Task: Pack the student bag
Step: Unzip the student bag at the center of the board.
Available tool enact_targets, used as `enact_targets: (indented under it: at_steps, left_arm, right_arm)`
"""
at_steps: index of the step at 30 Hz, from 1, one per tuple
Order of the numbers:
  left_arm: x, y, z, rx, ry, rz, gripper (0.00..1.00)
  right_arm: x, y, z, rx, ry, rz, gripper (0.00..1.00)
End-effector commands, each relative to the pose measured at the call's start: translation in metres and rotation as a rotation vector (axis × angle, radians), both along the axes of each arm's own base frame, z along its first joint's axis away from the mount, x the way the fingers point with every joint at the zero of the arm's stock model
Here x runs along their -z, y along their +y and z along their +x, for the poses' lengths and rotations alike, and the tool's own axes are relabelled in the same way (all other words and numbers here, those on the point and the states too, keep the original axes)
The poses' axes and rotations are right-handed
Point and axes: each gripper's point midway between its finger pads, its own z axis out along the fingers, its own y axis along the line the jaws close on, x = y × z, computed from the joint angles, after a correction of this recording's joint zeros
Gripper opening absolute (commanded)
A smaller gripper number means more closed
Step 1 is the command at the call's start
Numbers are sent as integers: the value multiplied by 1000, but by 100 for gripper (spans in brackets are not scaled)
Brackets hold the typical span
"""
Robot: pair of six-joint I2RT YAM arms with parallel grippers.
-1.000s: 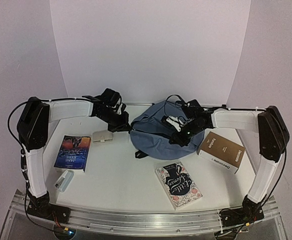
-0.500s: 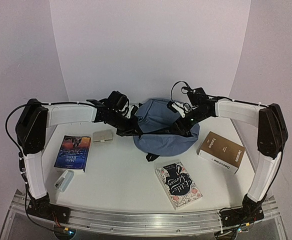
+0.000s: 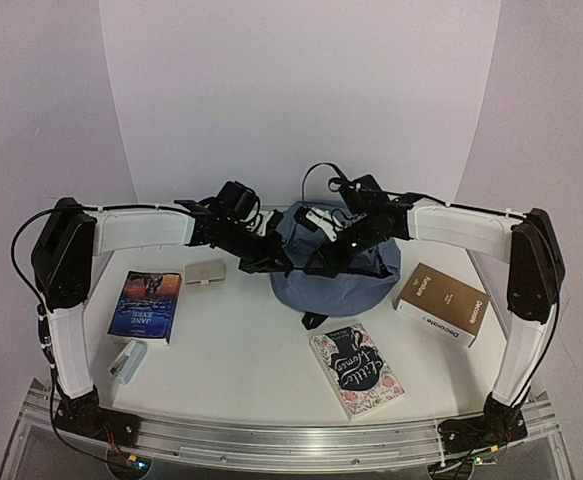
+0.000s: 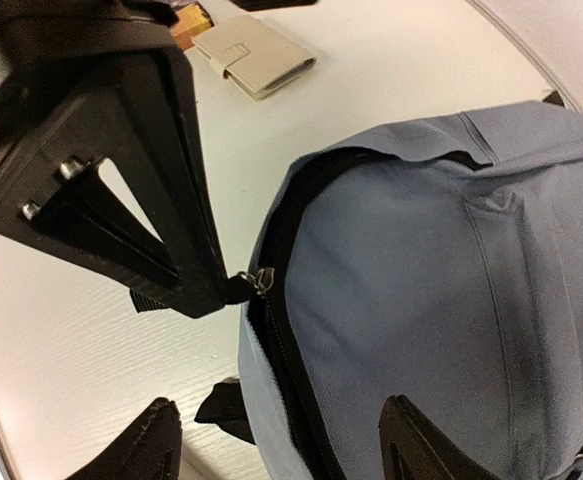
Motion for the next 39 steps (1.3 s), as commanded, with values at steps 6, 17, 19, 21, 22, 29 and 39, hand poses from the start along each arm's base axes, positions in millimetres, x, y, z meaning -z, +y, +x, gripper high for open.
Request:
enact_targets:
  at_steps: [6, 17, 19, 21, 22, 29, 39]
  left_arm:
    - [-35, -4, 5, 7, -56, -80, 0]
    - [-14, 25, 54, -146, -51, 27, 0]
    - [-6, 34, 69, -177, -48, 65, 0]
    - [0, 37, 79, -191, -54, 90, 0]
    - [2, 39, 85, -198, -64, 108, 0]
    - [10, 55, 124, -265, -92, 170, 0]
    - [40, 95, 187, -400, -54, 193, 0]
  right_arm:
    - [26, -1, -4, 4, 43, -40, 30]
    - [29, -16, -23, -6, 46, -65, 0]
    - [29, -18, -25, -9, 47, -67, 0]
    - [29, -21, -28, -8, 46, -70, 0]
    - [30, -22, -29, -8, 49, -72, 0]
    - [35, -31, -41, -14, 61, -85, 0]
    - [38, -27, -42, -4, 96, -68, 0]
